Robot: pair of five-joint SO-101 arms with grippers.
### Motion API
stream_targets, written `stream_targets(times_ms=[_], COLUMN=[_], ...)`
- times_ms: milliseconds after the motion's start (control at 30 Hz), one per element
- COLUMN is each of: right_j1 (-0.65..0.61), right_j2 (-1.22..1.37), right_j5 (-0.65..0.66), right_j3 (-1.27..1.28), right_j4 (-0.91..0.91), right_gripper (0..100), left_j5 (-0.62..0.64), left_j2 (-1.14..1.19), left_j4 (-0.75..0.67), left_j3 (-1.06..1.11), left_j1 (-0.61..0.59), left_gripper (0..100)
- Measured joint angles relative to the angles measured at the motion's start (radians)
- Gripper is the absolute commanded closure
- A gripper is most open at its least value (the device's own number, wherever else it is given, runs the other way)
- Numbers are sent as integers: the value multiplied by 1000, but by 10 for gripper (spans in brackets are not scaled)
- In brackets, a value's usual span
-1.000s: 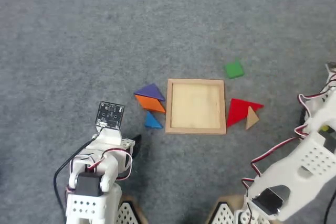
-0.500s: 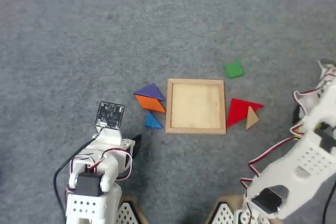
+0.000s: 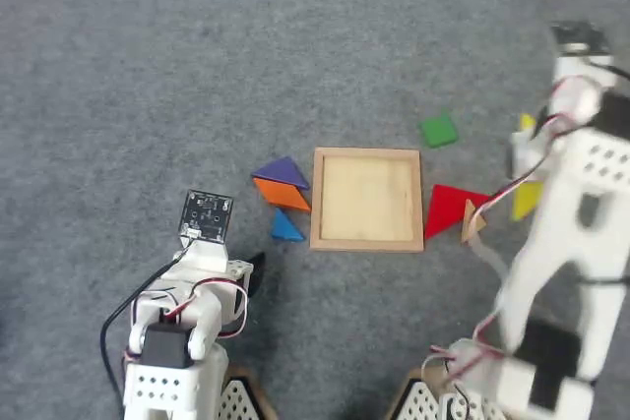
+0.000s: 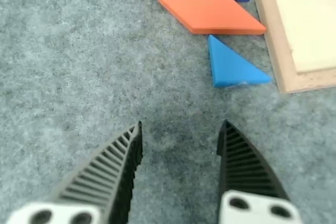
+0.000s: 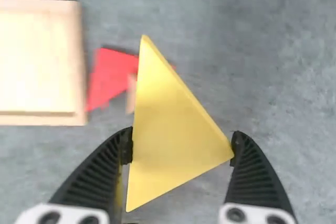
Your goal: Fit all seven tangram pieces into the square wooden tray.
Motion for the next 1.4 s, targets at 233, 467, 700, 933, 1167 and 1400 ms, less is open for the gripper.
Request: stream_targets(times_ms=[233, 467, 700, 933, 1167, 1400], right_j1=[-318, -436, -641, -715, -717, -718], right_j2=[-64, 81, 270, 299, 305, 402], right_j5=[-218, -365, -534, -592, -595, -580], right_j3=[308, 322, 322, 322, 328, 328], right_j4=[-221, -405, -574, -586, -606, -667], right_gripper=[876, 876, 876, 872, 871, 846], left_j5=[0, 0, 0, 0, 0, 0], left_j2=[0, 0, 0, 0, 0, 0], left_j4=[0, 0, 0, 0, 0, 0], left_j3=[0, 0, 0, 0, 0, 0], left_j1=[0, 0, 0, 0, 0, 0], left_gripper=[775, 775, 775, 775, 775, 775])
